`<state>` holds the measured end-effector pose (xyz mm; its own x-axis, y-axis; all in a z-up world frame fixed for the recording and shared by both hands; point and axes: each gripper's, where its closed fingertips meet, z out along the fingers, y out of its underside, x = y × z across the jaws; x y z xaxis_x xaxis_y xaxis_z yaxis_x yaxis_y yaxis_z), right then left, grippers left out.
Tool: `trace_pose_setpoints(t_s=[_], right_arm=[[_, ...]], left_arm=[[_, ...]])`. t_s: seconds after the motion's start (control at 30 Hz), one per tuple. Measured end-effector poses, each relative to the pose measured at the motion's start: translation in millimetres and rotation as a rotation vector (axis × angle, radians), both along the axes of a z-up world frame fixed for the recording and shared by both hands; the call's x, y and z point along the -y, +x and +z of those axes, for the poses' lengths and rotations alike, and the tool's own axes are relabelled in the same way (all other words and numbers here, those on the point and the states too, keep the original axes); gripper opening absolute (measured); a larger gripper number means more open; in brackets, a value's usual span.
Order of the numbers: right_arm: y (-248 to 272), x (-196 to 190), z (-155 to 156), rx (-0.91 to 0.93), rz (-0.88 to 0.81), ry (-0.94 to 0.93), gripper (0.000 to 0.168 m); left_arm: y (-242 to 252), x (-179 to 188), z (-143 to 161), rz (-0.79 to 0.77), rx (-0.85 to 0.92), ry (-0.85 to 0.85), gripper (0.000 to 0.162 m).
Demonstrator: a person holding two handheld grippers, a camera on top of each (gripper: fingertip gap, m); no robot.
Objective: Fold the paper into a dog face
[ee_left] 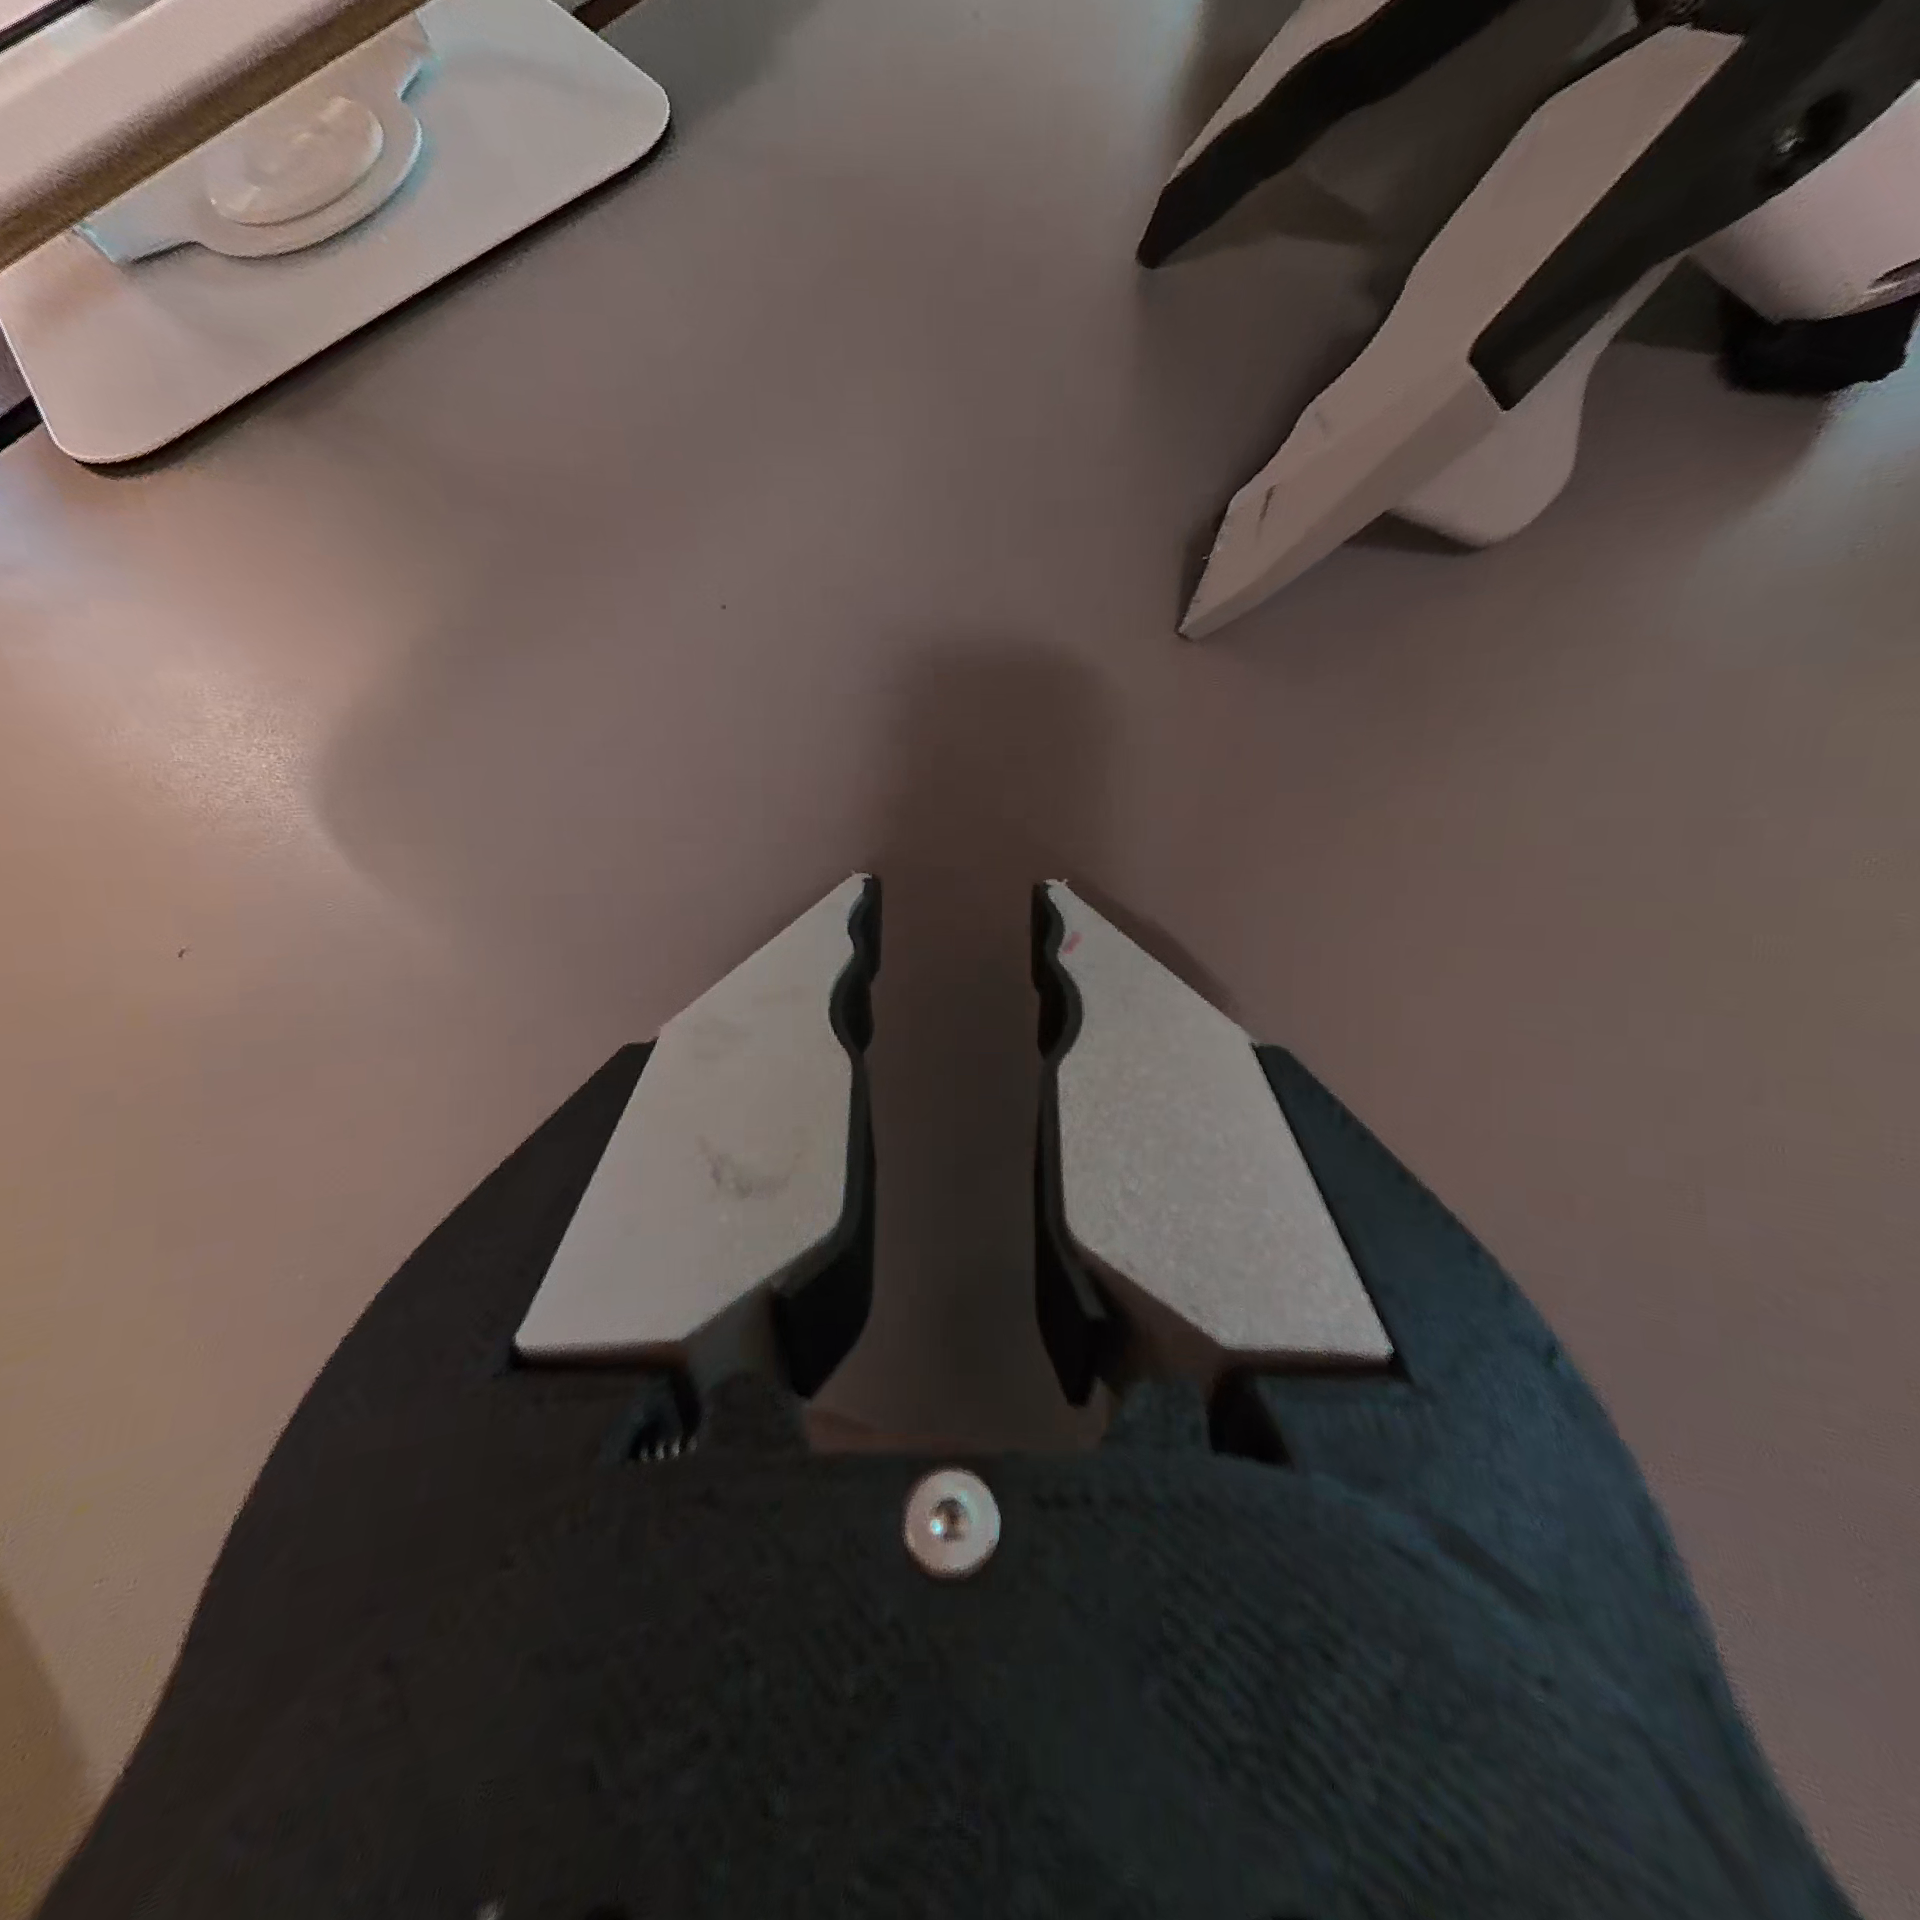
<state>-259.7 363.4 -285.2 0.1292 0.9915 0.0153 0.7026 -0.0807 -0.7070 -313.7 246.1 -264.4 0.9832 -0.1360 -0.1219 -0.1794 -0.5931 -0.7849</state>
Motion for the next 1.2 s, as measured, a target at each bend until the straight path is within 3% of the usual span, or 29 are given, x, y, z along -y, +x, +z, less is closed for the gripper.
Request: trace_pose_setpoints(t_s=[0.9, 1.2], right_arm=[[-0.7, 0.0, -0.1, 0.0, 0.0, 0.0, 0.12], [-0.6, -0.1, 0.0, 0.0, 0.0, 0.0, 0.12]], left_arm=[[0.5, 1.2, -3.7, 0.0, -0.026, -0.021, 0.026], [0.0, 1.3, -6.8, 0.012, -0.159, -0.027, 0.026]])
